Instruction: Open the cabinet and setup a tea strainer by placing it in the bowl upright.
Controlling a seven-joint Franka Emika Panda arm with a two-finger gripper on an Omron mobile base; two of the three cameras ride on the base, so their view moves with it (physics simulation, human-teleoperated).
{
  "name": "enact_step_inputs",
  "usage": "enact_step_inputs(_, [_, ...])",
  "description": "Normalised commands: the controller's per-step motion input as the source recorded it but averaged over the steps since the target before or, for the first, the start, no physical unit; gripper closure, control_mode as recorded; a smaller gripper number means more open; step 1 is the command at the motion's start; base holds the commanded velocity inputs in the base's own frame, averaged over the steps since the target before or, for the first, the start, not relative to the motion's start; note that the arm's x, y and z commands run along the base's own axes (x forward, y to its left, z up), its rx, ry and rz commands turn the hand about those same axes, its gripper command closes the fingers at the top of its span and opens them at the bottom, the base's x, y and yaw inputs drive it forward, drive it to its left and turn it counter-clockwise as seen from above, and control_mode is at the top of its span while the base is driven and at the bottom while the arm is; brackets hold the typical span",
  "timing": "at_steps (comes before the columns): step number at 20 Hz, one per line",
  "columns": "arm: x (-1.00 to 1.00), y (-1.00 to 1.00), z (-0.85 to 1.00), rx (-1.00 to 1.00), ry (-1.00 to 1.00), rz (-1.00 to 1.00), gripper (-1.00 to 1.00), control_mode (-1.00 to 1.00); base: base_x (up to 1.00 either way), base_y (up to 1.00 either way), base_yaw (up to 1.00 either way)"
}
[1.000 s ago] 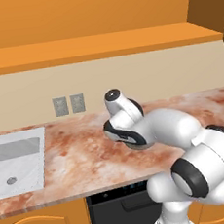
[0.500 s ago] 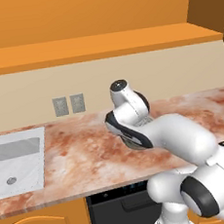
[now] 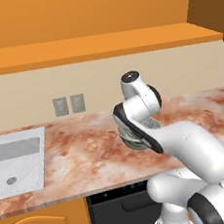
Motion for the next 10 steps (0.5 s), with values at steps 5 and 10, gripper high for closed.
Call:
enact_step_inputs(5, [-0.67, -0.29, 0.26, 0.2, -0.18, -0.01, -1.0, -1.0, 0.0, 0.0, 0.0])
enact_step_inputs(10, [-0.8, -0.31, 0.46, 0.29, -0.14, 0.0, -1.0, -1.0, 0.0, 0.0, 0.0])
